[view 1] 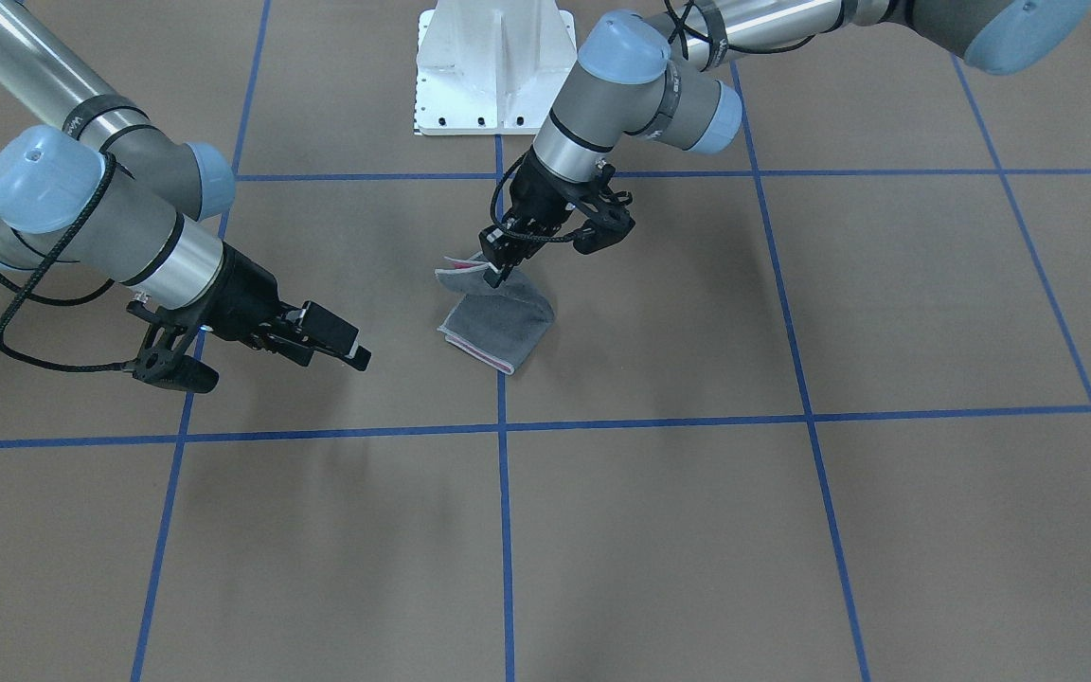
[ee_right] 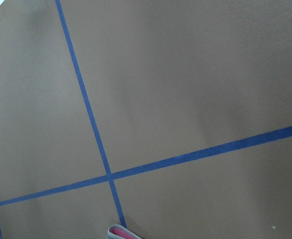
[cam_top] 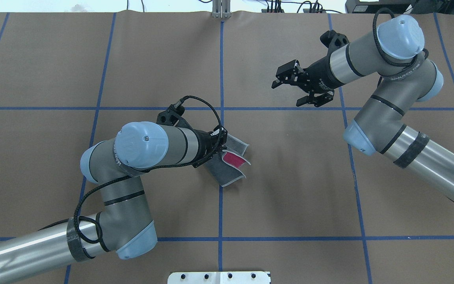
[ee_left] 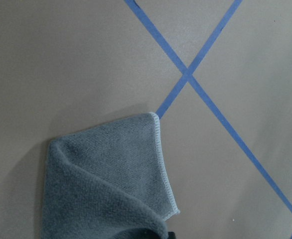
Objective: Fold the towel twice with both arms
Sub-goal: 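Lift the strip's near end with the left gripper and fold it over the far end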
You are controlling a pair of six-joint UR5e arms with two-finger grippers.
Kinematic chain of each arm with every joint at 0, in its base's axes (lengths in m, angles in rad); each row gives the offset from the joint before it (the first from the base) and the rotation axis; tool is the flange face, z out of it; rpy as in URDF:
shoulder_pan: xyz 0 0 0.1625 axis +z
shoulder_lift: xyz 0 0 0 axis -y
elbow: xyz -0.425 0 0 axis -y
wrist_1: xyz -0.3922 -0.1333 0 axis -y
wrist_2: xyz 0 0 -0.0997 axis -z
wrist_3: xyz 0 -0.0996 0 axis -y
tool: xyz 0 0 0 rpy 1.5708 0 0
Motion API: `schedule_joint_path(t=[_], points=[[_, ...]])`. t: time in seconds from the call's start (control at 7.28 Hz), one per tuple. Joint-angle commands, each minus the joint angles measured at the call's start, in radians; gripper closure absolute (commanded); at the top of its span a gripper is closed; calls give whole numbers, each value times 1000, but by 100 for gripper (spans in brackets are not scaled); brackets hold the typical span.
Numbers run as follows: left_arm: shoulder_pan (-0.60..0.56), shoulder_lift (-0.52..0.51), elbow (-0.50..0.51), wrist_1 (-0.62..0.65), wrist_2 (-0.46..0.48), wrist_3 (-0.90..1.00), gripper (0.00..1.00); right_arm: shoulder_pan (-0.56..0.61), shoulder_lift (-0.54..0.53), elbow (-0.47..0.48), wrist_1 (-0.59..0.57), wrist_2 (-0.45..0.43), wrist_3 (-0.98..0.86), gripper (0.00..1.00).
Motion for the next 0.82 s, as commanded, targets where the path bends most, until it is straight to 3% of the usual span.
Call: schedule_joint_path(t=[0.0,0.69], points=[[-21,-19,70,-4,2,1,100,0,-1,-1,-1,-3,-11,0],[-47,-69,185,-13,3,1,100,0,-3,-4,-2,-3,-14,0]])
